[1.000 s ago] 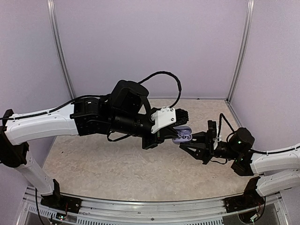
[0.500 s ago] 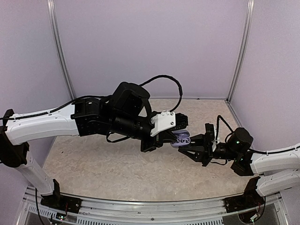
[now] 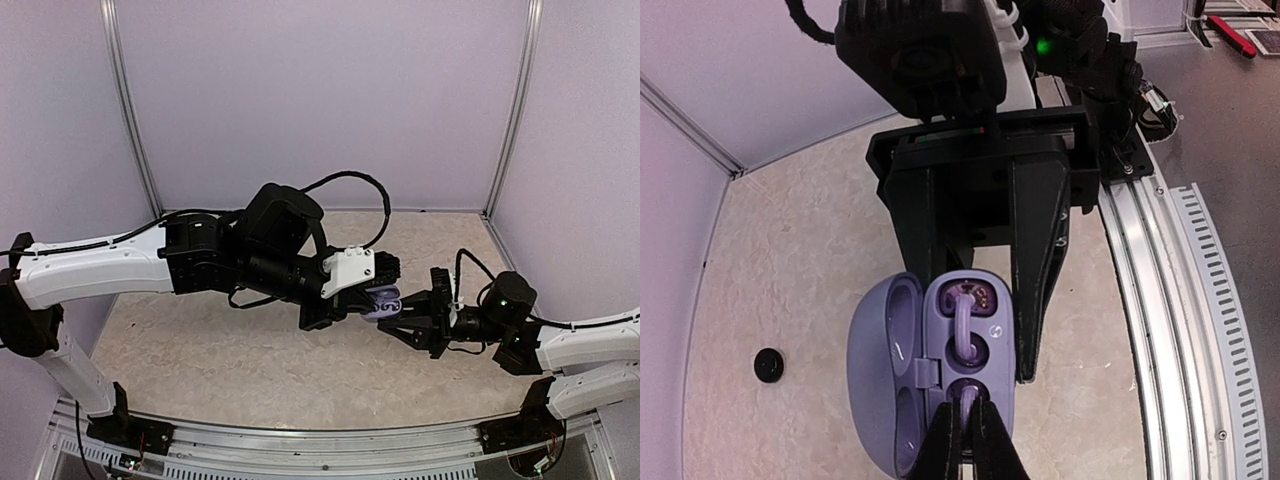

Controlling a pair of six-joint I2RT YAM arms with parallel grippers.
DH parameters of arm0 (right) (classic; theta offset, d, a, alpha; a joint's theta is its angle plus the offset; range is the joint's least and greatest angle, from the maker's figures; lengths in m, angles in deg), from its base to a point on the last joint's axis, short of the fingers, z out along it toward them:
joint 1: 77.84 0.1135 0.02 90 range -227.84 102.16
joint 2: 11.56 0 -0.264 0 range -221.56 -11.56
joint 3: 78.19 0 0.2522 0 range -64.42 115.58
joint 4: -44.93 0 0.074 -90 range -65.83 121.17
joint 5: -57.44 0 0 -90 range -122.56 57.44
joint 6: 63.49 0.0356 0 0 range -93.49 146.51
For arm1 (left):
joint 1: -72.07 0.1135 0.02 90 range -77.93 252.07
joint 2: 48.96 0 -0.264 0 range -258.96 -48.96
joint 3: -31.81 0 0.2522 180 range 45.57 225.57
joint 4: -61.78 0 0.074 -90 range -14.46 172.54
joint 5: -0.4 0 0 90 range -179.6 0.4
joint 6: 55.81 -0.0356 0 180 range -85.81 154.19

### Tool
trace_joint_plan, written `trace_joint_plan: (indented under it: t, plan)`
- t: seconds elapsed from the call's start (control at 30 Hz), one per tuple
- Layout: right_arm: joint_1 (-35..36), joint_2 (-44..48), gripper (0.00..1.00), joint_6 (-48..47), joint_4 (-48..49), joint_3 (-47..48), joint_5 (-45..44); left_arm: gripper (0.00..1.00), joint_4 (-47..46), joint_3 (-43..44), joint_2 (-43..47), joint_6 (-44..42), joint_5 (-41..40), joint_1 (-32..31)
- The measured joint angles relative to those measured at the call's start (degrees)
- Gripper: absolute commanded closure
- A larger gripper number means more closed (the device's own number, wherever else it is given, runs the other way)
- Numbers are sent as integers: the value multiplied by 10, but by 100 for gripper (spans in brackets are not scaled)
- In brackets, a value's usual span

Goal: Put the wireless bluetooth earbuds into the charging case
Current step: Adjust the left earbud in the left side groove of the charging case.

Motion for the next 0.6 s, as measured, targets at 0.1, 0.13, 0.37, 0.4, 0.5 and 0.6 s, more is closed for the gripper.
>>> trace_joint_plan:
  t: [0.1, 0.13, 0.37, 0.4, 0.5, 0.6]
  plan:
    - [2, 0, 100, 0, -6, 0, -3, 90, -2, -4, 0, 0, 0, 0]
    - [2, 0, 100, 0, -6, 0, -6, 87, -4, -6, 1, 0, 0, 0]
    - [9, 0, 100, 5, 10, 0, -19, 63, -31, -29, 22, 2, -3, -3]
    - [10, 0, 100, 6, 15, 0, -22, 63, -36, -35, 28, 2, -5, -4]
    - [10, 0, 100, 12, 26, 0, -28, 63, -64, -69, 55, 2, -6, -5]
    - [10, 0, 100, 20, 33, 0, -34, 65, -90, -101, 89, 3, -6, -4]
